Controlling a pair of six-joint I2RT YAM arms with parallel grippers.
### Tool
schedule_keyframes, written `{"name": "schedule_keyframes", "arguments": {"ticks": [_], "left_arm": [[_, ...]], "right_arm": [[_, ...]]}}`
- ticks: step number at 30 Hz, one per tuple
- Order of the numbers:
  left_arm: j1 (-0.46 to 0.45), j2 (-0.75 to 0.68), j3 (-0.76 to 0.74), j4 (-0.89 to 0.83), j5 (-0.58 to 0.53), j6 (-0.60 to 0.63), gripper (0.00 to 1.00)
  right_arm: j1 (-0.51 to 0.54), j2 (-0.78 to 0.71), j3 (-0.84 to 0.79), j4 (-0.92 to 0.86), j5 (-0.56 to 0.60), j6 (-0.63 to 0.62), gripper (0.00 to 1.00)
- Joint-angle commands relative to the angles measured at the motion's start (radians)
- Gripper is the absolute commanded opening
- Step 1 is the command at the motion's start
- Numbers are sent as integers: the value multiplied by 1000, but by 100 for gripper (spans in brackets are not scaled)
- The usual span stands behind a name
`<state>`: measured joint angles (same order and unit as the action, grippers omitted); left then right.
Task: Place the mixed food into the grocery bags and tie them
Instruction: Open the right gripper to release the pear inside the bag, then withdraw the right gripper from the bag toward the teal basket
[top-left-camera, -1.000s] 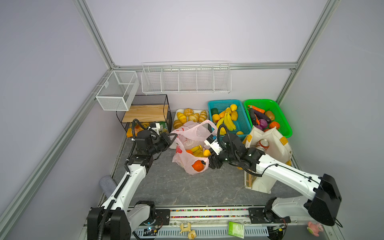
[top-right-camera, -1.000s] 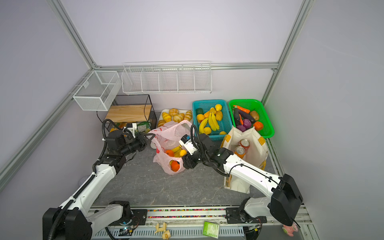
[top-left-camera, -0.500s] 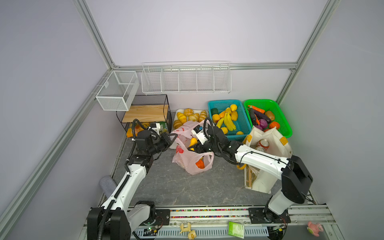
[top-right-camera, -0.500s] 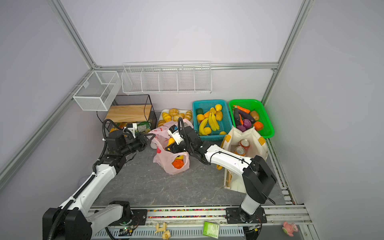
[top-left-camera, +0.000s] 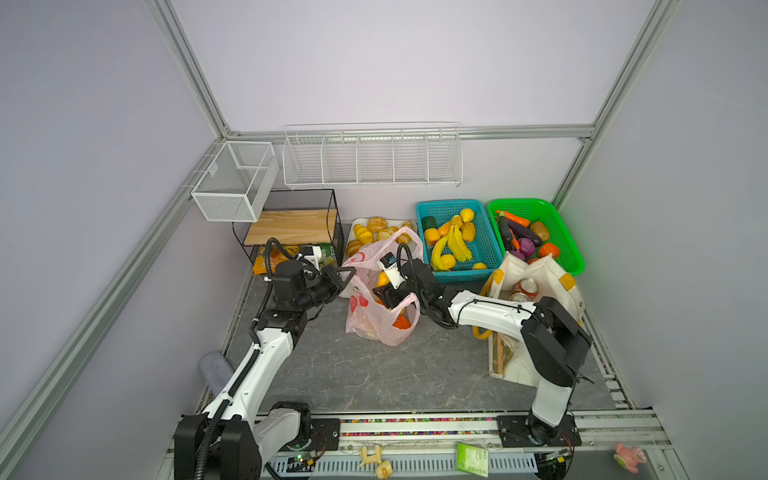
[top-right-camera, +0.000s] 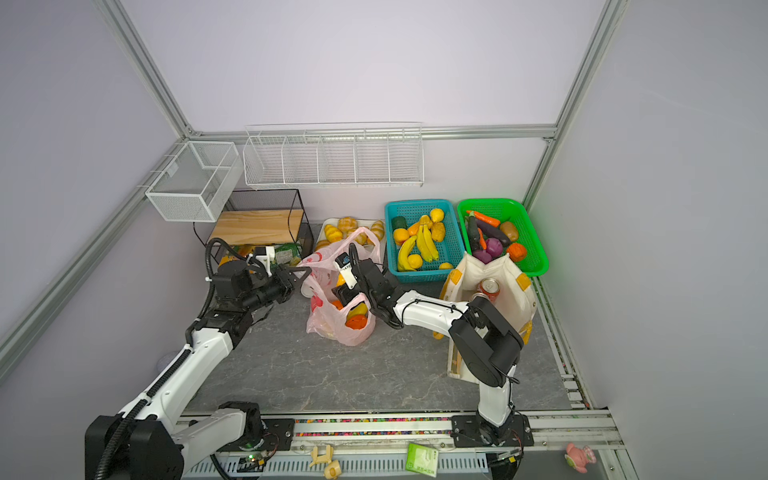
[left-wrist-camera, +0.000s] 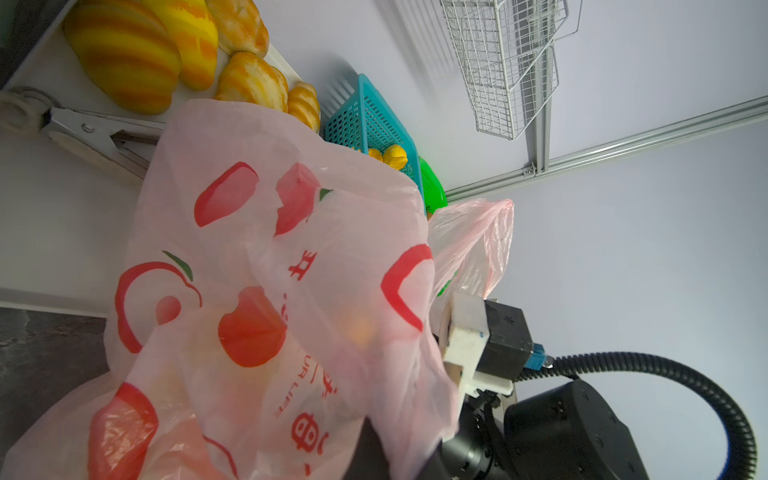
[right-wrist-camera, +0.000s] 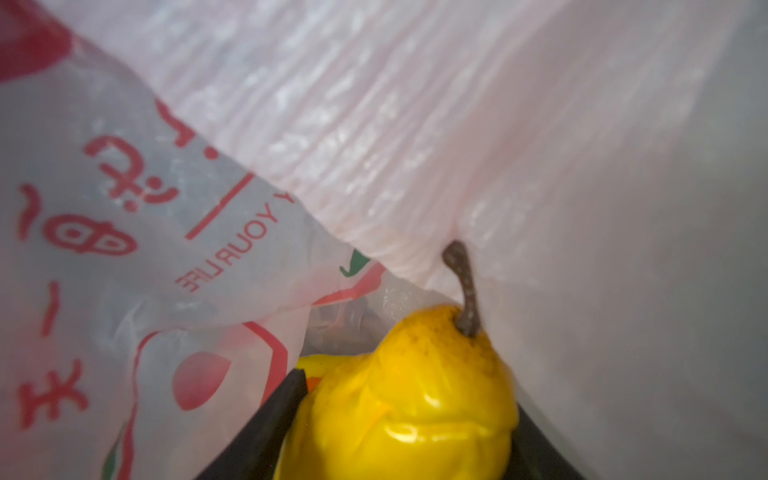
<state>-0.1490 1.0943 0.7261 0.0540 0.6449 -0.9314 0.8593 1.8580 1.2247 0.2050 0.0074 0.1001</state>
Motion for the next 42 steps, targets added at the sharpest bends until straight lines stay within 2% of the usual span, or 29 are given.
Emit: {"name": "schedule_keyframes", "arguments": {"ticks": [1,5,8,14,24,32,34,38,42], "left_arm": [[-4,2,10,12,4,-8,0],[-4,4,12,10,1,-9,0],[-4,4,13,9,-1,-11,0],[-4,4,13,9,-2,-8,0],[-4,6,8,6,-7,-3,0],[-4,4,9,4,-8,-3,0],[-4,4,10,4,-8,-1,0],[-4,7,13,4,-8,-2,0],[-4,7,13,3,-8,-1,0]], "right_arm": [[11,31,0,99,0,-7,57],[11,52,-9,116,-7,3,62],[11,53,-8,99,-8,11,71],[8,-3,-23,35,-4,4,82],[-14,-219,-104,-82,-22,-73,89],[-51,-380,-150,-154,-45,-138,90],[-68,-422,-160,-168,-69,-144,90],[-118,-498,-166,-192,-212,-143,89],[-188,-554,-150,-208,-302,-91,89]]}}
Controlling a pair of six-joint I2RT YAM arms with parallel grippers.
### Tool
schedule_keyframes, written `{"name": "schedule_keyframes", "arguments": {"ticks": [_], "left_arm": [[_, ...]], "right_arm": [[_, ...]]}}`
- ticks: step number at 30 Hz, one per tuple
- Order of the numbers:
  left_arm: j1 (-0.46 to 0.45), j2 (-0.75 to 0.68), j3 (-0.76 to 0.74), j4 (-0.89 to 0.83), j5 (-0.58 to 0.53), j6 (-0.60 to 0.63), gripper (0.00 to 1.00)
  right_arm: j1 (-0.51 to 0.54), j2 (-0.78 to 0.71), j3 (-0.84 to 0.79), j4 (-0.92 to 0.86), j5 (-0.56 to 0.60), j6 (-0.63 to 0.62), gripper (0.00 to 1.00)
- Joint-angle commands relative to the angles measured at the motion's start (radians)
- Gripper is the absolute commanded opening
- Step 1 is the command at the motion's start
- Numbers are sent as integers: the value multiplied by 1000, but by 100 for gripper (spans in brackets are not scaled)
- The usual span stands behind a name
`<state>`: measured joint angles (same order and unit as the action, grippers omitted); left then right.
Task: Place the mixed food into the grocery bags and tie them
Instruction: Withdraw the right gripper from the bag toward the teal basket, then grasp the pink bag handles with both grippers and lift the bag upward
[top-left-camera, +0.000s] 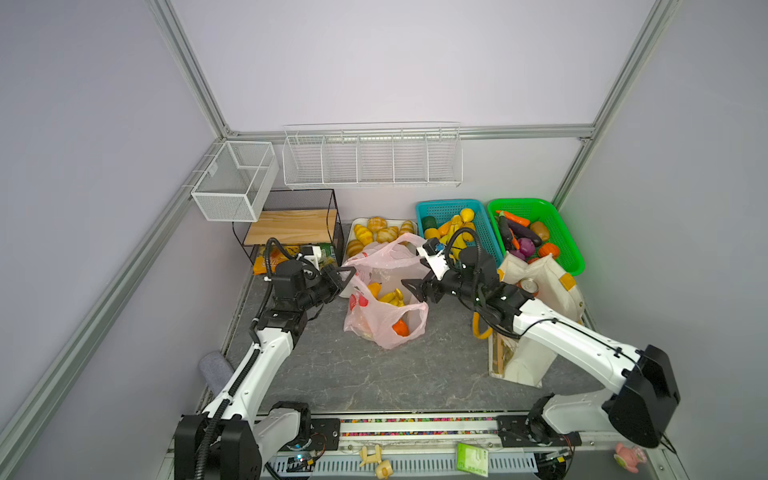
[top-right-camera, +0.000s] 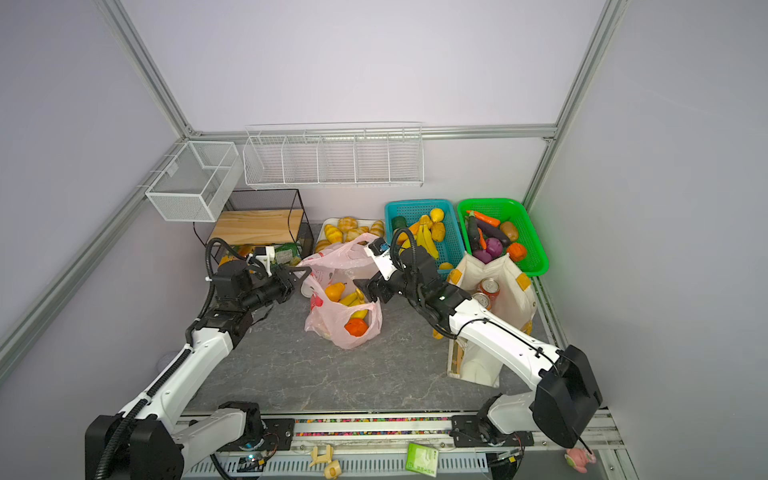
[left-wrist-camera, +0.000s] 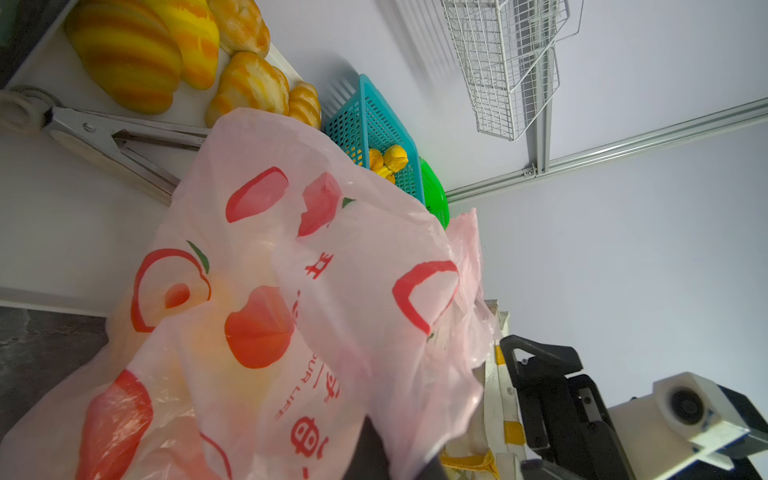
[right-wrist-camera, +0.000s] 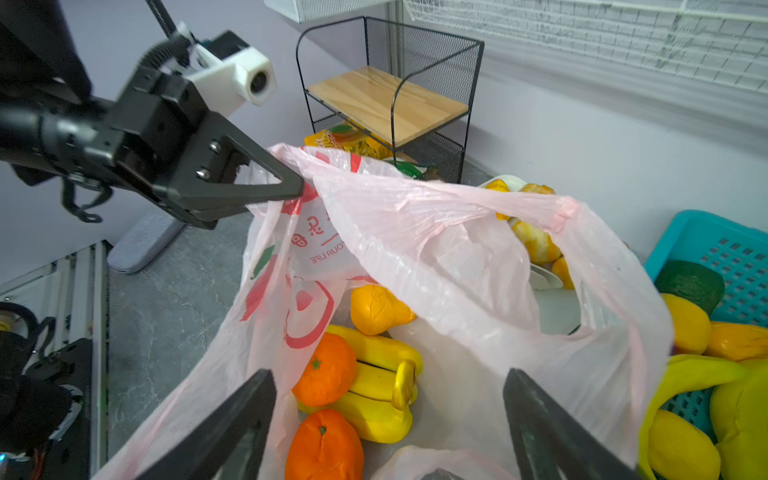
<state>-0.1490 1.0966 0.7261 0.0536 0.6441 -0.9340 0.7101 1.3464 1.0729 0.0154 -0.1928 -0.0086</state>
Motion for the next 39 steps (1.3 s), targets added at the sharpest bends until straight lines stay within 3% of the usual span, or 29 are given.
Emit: {"name": "schedule_keyframes", "arguments": {"ticks": [1,7,13,17,19,27,29,31,34,39], "left_arm": [[-4,5,13,3,-6,1,0],[-4,9,13,12,-2,-5,0],[-4,6,13,14,-3,-9,0],[-4,3,11,12,-4,-6,0],[-4,6,9,12,-4,-7,0],[-4,9,8,11,-11,-5,0],[-4,9,11,6,-14,1,0],[-4,0,13,-7,-30,18,10],[-4,-50,21,-68,-108,82,35],[-51,-209,70,-232,-344,277,59]], "right_arm": [[-60,-41,19,-34,-95,46,91],[-201,99,203,-162,-183,258,96],[-222,245,324,-181,-216,261,97],[-227,335,390,-172,-296,234,95],[-227,374,416,-164,-343,224,89],[-234,437,450,-145,-357,192,36],[-239,426,438,-130,-355,200,27],[-245,410,425,-113,-350,218,22],[-254,376,393,-79,-340,261,15],[-276,332,325,-5,-341,378,7]]}}
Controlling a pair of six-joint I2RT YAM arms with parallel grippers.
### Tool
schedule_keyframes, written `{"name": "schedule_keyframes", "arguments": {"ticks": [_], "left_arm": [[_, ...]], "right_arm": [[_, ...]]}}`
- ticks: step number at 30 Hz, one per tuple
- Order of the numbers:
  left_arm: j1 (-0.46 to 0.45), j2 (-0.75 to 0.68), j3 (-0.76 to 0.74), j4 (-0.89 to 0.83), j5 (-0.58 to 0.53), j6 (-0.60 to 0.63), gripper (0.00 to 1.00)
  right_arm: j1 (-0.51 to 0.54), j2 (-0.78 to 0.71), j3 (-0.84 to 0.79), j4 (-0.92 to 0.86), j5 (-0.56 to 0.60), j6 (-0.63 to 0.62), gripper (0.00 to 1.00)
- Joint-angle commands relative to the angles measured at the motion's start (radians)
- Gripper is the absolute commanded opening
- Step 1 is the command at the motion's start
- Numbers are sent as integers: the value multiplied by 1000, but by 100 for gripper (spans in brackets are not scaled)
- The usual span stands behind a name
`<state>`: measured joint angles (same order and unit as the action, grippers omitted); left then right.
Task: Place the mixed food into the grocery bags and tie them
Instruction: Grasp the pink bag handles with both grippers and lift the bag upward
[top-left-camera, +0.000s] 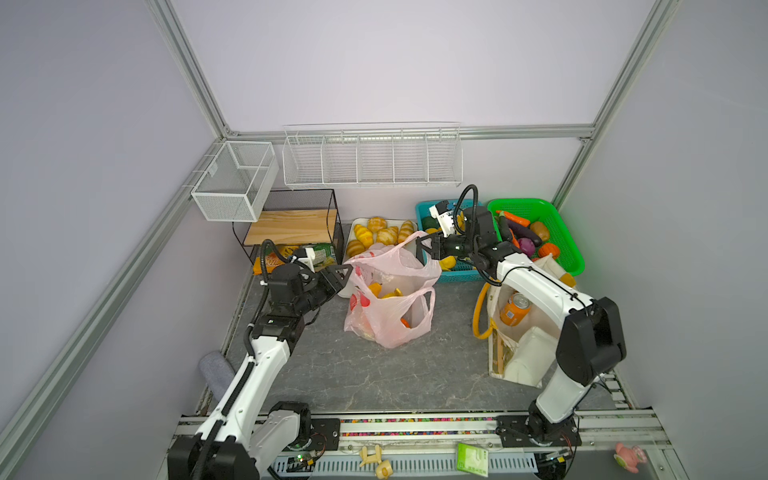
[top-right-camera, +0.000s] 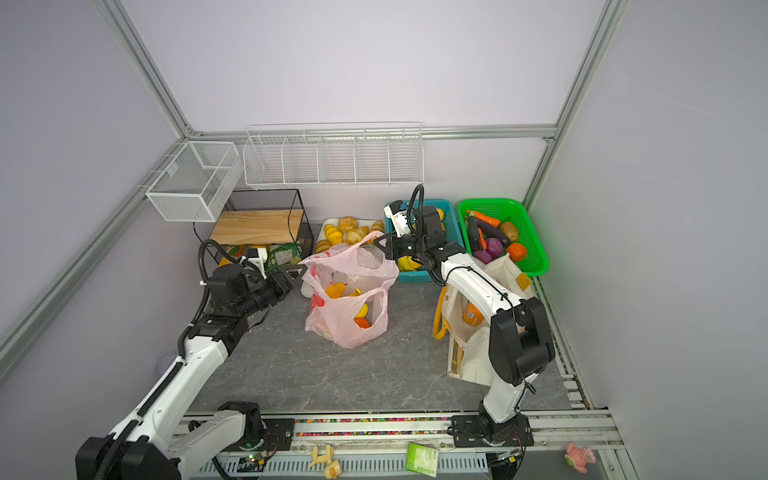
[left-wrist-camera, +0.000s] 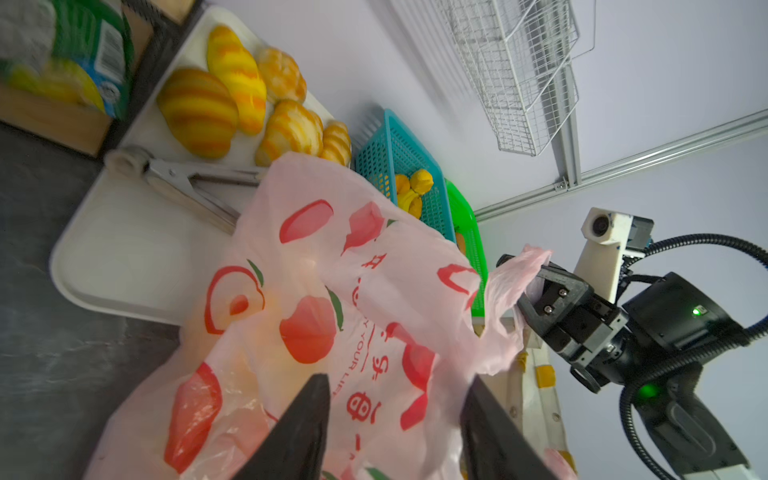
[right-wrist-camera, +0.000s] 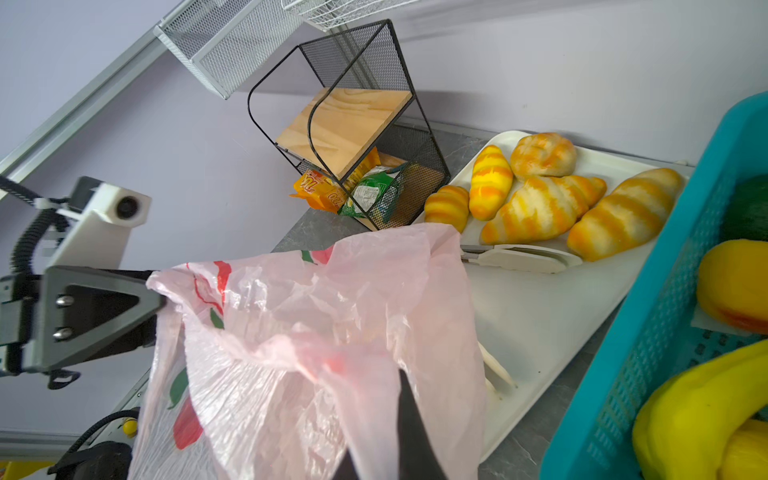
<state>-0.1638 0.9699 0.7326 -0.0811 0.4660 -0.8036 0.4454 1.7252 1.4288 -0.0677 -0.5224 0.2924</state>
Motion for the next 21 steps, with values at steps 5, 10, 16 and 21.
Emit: {"name": "schedule_keyframes", "arguments": {"ticks": [5,10,16,21], "left_arm": [[-296,-157,161,-236,-471,440,63],[-636,-115,200,-207,-595,693,62],[-898,51,244,-179,-637,1010,63],[-935,198,312,-212,-730,1129,66]], "right_arm": [[-11,-34,-15,54,-37,100,7],[-16,-17,-12,47,-29,100,7],[-24,8,2,41,-60,106,7],[-28,8,-1,43,-71,108,7]]}}
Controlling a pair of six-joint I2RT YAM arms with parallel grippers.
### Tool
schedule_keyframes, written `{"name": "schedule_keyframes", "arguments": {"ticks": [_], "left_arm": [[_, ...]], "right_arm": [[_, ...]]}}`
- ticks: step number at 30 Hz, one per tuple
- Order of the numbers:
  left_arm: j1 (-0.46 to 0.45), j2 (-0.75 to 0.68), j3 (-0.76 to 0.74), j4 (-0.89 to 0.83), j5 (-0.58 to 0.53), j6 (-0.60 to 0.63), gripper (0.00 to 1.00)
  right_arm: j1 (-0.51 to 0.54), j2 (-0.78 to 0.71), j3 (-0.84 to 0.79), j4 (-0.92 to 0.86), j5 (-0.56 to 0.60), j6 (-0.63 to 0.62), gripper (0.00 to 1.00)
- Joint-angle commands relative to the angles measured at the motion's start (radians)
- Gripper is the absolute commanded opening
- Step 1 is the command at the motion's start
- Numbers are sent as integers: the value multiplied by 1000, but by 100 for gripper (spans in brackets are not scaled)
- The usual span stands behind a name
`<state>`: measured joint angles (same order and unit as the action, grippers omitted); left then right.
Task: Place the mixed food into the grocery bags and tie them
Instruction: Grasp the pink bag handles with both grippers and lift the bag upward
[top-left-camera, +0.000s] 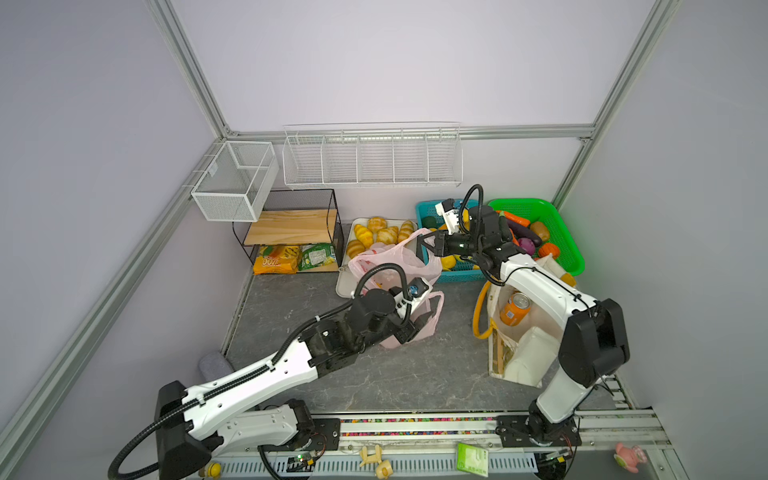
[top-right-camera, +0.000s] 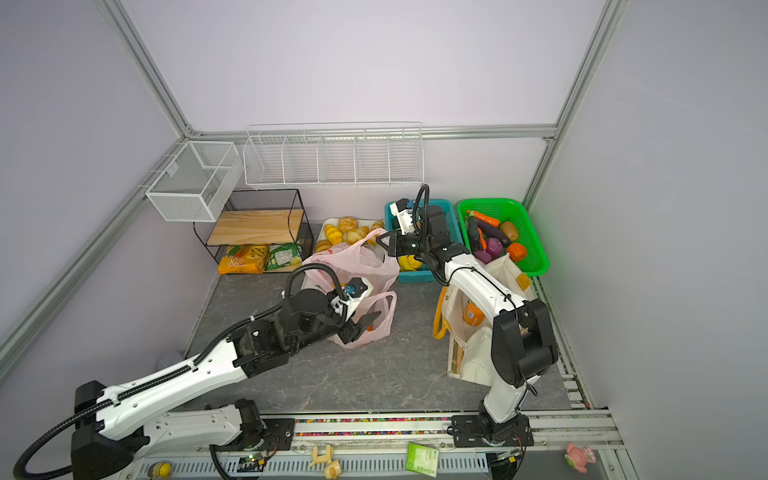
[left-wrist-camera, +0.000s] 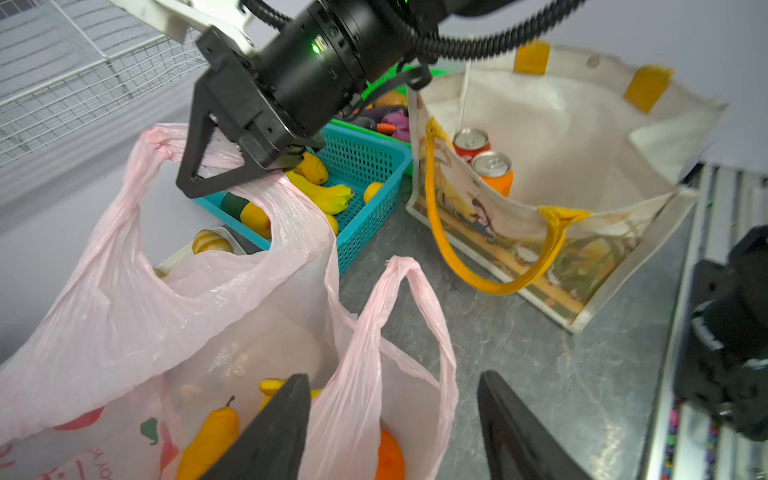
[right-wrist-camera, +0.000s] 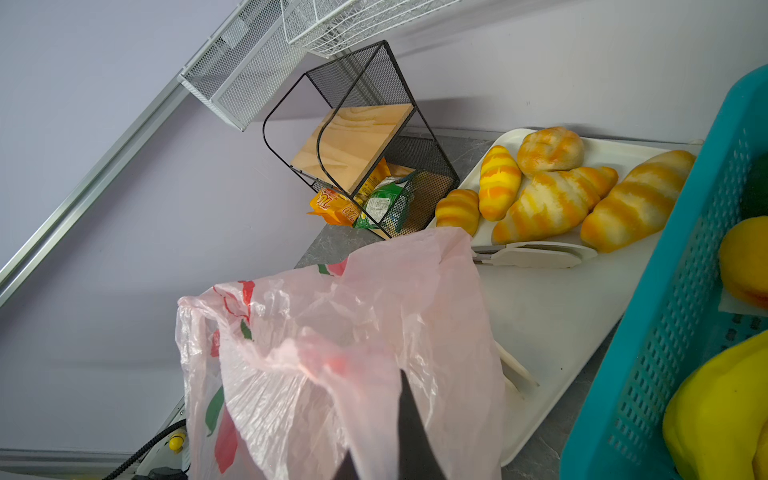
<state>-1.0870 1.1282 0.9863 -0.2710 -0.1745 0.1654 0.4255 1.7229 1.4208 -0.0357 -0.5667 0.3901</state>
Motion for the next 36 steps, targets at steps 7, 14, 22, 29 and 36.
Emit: {"name": "schedule_keyframes", "arguments": {"ticks": [7,14,22,29,36], "left_arm": [[-17,173,102,38,-153,229,57],[-17,250,105,144,-218,192,15],[27,-55,67,155,-260,-99,0],[416,-299,28,127,59,-402,0],[637,-190,98,185,320,-575,0]], "right_arm": [[-13,12,-3,19,-27,13,7],[-19,-5,-7,17,-20,27,8],[-22,-201,-151,126,86,128,10],[19,-566,-330,165,340,103,10],[102,-752,-361,99,482,-5,11]]}}
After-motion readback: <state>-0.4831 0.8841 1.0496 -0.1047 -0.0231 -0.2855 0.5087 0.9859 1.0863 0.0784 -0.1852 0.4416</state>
